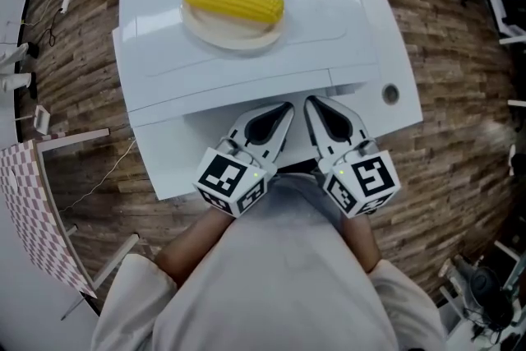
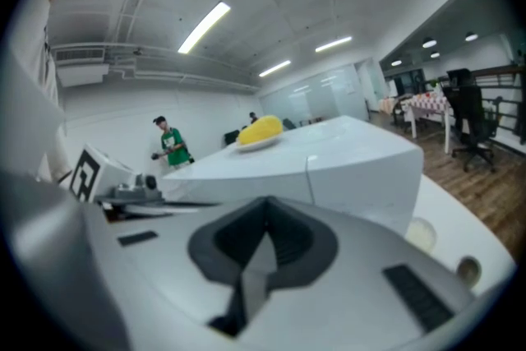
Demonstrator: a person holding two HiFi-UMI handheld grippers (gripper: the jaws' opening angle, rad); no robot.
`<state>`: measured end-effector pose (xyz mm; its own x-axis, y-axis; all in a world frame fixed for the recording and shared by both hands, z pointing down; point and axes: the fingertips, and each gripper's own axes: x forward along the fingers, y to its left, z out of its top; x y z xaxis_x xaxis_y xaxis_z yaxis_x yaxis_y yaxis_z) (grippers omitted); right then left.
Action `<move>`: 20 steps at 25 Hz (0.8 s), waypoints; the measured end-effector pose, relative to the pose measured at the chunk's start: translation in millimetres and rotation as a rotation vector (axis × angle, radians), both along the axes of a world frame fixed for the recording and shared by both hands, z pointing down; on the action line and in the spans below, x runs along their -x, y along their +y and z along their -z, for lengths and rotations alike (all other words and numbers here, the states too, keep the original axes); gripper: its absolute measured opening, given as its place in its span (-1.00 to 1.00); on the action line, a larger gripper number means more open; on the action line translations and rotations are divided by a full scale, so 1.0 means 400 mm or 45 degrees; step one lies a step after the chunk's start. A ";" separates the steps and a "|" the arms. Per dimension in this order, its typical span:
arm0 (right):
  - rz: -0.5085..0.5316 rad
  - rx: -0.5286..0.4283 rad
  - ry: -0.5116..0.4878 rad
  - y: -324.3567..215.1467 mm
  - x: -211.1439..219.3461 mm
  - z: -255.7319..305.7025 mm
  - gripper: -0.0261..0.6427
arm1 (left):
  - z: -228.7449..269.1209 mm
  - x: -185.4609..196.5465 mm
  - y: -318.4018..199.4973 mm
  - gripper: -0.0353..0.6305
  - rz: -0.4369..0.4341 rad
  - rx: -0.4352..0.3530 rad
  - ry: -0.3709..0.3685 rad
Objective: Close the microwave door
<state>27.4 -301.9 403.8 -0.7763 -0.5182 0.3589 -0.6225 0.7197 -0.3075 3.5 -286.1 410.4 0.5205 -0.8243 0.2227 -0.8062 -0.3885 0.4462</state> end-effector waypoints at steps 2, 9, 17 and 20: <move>-0.001 -0.009 -0.005 0.014 0.002 0.008 -0.85 | 0.007 0.001 0.012 -0.82 -0.011 -0.007 0.000; -0.054 -0.015 -0.016 0.069 -0.021 0.025 -0.85 | 0.026 0.002 0.063 -0.82 -0.040 -0.020 0.012; -0.101 -0.026 -0.048 0.134 -0.062 0.056 -0.85 | 0.045 -0.007 0.133 -0.82 -0.072 -0.043 0.022; -0.087 -0.025 -0.054 0.168 -0.072 0.070 -0.85 | 0.052 -0.001 0.163 -0.82 -0.070 -0.039 0.029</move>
<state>56.4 -234.8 375.9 -0.7535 -0.5769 0.3154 -0.6568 0.6823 -0.3210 3.8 -221.0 389.5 0.5697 -0.8007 0.1850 -0.7730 -0.4457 0.4515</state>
